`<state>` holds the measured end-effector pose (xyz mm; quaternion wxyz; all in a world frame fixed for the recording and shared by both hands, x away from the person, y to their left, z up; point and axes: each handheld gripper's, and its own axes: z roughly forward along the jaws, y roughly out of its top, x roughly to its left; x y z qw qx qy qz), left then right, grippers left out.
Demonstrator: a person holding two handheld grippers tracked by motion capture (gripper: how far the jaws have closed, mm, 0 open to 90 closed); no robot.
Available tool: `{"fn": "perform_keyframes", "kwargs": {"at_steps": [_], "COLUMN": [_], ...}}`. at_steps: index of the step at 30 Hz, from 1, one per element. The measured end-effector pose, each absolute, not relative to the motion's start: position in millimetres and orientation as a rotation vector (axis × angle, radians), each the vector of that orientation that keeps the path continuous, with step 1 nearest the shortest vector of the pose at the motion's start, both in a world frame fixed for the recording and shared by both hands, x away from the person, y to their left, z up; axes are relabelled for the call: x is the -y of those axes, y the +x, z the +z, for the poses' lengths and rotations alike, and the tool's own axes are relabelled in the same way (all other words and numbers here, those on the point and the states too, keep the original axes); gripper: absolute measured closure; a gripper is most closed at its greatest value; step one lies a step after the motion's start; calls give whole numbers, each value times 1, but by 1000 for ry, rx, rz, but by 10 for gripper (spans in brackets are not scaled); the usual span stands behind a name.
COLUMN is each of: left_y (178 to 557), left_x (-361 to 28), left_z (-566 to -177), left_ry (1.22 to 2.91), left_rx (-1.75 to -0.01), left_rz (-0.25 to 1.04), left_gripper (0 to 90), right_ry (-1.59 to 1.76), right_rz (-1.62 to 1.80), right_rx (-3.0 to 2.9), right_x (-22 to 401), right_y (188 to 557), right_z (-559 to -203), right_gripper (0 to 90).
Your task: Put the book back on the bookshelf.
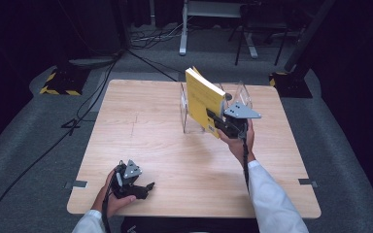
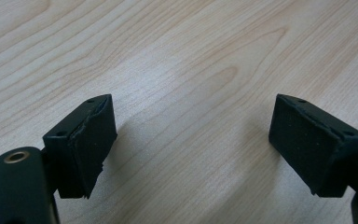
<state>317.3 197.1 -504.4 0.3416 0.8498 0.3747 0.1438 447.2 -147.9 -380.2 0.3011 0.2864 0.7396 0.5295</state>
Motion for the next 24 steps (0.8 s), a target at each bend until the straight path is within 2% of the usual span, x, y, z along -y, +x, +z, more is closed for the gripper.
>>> {"fn": "perform_keyframes", "kwargs": {"at_steps": [4, 24], "left_y": [316, 316], "left_x": [-196, -196], "left_z": [-505, -504], "left_ry": [2225, 2228], "left_rx": [-926, -922], "left_rz": [351, 355], "left_gripper": [157, 157], "right_ry": [773, 891], "right_rz": [1383, 1354], "right_rx": [-1960, -1948], "right_x": [138, 112], "right_y": [460, 514], "right_z": [-382, -401], "right_gripper": [763, 762]}}
